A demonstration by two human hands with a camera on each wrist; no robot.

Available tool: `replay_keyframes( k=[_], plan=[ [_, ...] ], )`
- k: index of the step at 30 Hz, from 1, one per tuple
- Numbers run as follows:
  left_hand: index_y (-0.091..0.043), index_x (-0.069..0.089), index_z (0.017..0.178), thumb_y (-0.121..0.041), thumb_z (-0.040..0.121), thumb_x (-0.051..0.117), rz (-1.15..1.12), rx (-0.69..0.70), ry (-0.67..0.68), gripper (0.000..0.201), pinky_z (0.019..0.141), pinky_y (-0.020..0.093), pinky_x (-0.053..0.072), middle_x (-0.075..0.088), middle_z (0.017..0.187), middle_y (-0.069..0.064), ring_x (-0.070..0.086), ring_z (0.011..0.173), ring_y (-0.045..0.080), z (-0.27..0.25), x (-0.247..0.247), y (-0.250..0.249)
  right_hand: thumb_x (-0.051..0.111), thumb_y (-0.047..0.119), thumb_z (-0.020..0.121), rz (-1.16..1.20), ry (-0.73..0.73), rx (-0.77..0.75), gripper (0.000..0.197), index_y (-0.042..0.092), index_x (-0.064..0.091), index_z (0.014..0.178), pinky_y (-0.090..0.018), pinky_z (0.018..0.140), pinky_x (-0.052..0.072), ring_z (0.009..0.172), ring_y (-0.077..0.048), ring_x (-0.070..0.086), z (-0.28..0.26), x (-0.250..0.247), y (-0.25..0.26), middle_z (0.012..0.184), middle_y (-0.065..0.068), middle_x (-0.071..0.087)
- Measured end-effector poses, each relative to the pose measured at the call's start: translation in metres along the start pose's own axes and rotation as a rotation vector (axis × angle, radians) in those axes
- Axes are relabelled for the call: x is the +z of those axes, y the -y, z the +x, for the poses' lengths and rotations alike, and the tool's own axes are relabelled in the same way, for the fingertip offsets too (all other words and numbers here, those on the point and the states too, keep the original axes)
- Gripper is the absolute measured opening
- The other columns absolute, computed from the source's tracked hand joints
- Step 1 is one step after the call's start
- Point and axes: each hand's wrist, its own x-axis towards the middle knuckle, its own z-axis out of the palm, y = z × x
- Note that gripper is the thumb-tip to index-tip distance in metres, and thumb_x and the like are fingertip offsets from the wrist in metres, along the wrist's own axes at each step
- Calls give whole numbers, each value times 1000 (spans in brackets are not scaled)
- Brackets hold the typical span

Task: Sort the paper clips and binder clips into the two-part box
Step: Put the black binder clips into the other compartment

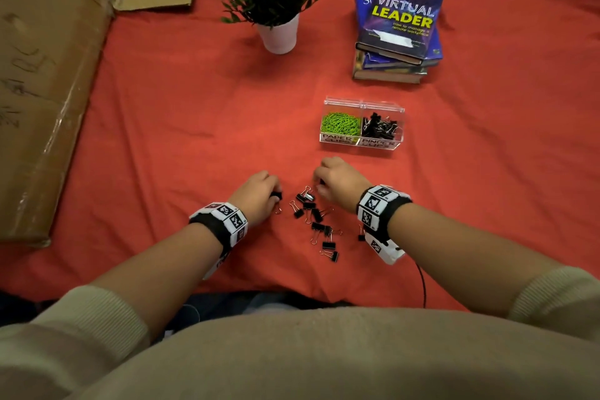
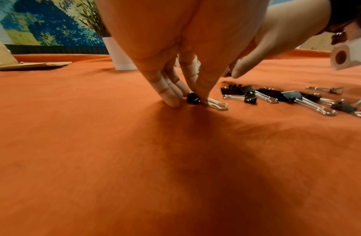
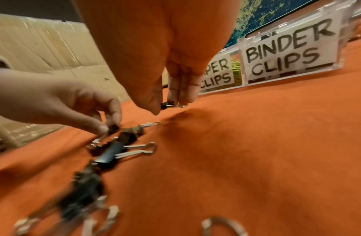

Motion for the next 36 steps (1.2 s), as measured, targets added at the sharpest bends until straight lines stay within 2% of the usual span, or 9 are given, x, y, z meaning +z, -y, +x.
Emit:
replay_keyframes(
  k=[6,12,17,20,23,26,28,33,36],
  plan=[
    [-9,55,92,-3,82,54,-10,34,3,12,81,35,42,56,98,9,55,95,29,1,-2,-7,51,13,89,-28,131,-69,32,6,59,120,-44,85,46,102,-32,51,-15,16,12,107,-15,52],
    [-20,63,113,3,78,48,12,82,81,44,83,39,48,50,102,6,56,95,26,-4,0,-9,49,14,93,-21,103,14,22,2,56,109,-46,85,46,102,-31,50,-30,13,-2,112,-14,48],
    [-14,60,109,-4,82,55,51,75,91,29,82,40,49,50,107,8,59,94,32,-5,-1,-8,52,8,86,10,91,62,24,-1,59,107,-38,90,42,105,-32,52,-40,11,-13,112,-16,55],
    [-12,55,101,-8,82,57,50,53,63,20,82,40,48,53,106,8,58,93,32,-4,-4,-10,57,7,81,134,-11,141,18,2,63,97,-35,85,44,98,-31,57,-45,3,-18,103,-15,61],
    [-14,53,96,-9,82,57,-27,2,11,15,76,34,46,60,95,4,59,89,30,-3,-4,-13,61,8,80,277,-233,255,11,7,65,91,-28,75,47,85,-23,60,-45,-18,-23,94,-8,63],
    [-15,54,108,-11,87,57,-201,-104,-68,22,82,31,44,62,102,4,59,92,25,0,-2,-24,61,10,80,306,-402,346,11,12,65,90,-22,69,43,76,-13,54,-35,-53,-37,91,-3,62],
    [-12,55,117,-10,90,54,-241,-146,-80,27,90,30,41,60,112,8,57,103,24,7,0,-33,61,10,79,299,-487,393,13,11,65,91,-25,70,43,76,-14,54,-26,-74,-50,94,-8,64],
    [-7,58,113,-7,91,45,-127,-166,31,25,98,34,39,51,119,15,53,111,30,18,12,-50,59,7,80,154,-414,447,17,6,63,97,-35,80,45,93,-31,58,-11,-95,-69,104,-16,61],
    [-8,55,112,-21,91,54,-67,-163,53,25,94,37,44,49,117,13,54,106,31,17,17,-57,59,7,81,100,-334,397,24,7,62,105,-35,86,43,102,-33,56,-10,-91,-68,109,-16,61]
  ],
)
